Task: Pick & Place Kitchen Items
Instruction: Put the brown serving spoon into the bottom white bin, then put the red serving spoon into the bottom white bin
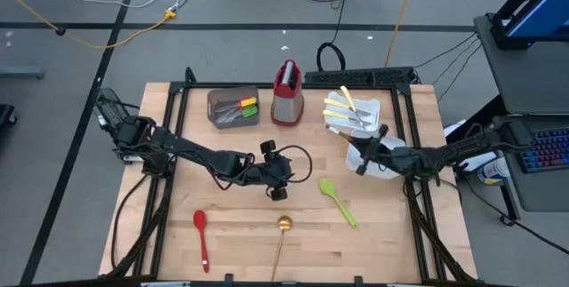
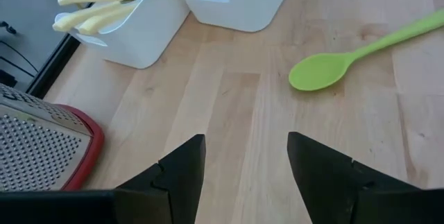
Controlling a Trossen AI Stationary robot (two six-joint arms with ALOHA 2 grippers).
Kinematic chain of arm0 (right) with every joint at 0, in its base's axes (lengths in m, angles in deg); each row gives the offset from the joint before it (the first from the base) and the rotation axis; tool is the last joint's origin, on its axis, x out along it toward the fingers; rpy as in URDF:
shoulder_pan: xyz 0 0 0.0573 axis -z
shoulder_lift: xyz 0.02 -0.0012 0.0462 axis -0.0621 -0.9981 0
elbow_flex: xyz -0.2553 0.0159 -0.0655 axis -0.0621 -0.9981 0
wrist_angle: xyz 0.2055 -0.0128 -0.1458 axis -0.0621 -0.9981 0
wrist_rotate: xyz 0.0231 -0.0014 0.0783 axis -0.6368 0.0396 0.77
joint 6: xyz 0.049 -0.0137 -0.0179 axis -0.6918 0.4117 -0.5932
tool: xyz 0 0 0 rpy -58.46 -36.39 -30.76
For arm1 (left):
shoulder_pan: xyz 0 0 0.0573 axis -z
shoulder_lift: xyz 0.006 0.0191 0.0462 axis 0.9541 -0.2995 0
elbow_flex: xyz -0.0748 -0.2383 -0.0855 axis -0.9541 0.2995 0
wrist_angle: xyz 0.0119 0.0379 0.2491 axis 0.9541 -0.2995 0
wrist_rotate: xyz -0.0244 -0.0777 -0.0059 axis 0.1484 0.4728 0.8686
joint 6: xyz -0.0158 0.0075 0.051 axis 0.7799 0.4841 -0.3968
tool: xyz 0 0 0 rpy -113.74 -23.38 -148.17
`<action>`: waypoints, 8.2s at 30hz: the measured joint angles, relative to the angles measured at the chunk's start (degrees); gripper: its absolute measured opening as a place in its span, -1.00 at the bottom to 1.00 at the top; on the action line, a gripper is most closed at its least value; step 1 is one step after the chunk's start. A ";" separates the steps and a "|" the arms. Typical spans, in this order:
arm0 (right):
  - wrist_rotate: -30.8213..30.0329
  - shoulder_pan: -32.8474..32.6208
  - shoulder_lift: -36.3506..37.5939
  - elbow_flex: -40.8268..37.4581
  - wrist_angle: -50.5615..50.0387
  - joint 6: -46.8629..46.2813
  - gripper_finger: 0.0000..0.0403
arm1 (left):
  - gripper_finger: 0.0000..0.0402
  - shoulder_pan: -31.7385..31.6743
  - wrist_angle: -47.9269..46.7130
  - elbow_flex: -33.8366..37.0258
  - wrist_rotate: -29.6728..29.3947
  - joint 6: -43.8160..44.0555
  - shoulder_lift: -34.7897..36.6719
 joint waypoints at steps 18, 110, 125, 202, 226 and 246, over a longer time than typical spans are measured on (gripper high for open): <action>-4.51 -0.07 0.18 7.57 -29.15 -17.14 -0.79 | 0.05 -0.03 0.02 0.00 0.16 1.14 -0.06; 39.15 7.21 -38.73 26.65 30.87 14.92 0.05 | 0.05 26.78 -42.72 4.59 55.65 116.52 -0.06; 39.13 13.18 -42.41 30.67 31.40 16.02 0.05 | 0.05 30.82 -27.73 14.23 49.09 124.80 0.39; 59.78 3.67 -61.21 41.83 34.65 15.01 0.07 | -0.82 -2.34 0.60 14.68 54.89 27.13 12.03; 66.01 3.43 -61.87 44.14 28.15 23.86 -0.35 | -0.81 -6.86 8.98 14.82 56.25 28.21 9.53; 65.73 3.78 -61.86 44.07 26.29 28.23 -0.80 | -0.81 -7.23 9.35 14.82 56.73 30.70 9.53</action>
